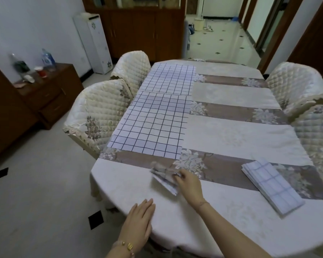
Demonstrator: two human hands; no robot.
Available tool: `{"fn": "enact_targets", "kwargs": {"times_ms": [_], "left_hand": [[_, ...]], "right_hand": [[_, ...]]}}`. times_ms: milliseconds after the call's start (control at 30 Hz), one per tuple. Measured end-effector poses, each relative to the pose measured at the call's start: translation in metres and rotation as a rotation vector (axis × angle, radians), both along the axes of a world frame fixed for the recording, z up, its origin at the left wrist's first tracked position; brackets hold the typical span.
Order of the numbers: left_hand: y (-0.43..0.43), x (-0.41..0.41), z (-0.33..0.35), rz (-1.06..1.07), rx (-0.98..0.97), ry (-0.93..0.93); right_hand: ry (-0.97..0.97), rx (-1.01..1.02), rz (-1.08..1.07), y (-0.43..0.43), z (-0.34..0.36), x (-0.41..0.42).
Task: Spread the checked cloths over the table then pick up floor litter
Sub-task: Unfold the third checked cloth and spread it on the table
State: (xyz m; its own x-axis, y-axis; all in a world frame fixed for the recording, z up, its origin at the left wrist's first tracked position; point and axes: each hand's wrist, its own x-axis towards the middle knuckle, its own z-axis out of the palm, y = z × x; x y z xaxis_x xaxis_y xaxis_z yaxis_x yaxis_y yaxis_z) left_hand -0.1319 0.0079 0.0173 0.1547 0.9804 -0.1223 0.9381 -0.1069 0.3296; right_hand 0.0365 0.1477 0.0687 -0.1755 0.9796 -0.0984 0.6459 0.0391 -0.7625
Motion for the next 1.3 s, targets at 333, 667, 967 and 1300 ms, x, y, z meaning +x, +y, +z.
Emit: {"fn": "enact_targets", "kwargs": {"times_ms": [333,667,967,1300], "left_hand": [[0.037,0.052,0.058,0.447,-0.073,-0.793],[0.072,0.089,0.117,0.778,-0.201,-1.365],[0.062,0.05,0.105,0.803,-0.323,-1.327],[0.06,0.047,0.113,0.777,-0.308,-1.394]], "right_hand": [[0.706,-0.29,-0.271,-0.036,0.038,0.061],[0.725,-0.368,-0.11,-0.074,0.056,0.063],[0.811,-0.349,-0.297,-0.073,0.057,0.092],[0.403,-0.181,-0.414,-0.075,0.048,0.105]]}}
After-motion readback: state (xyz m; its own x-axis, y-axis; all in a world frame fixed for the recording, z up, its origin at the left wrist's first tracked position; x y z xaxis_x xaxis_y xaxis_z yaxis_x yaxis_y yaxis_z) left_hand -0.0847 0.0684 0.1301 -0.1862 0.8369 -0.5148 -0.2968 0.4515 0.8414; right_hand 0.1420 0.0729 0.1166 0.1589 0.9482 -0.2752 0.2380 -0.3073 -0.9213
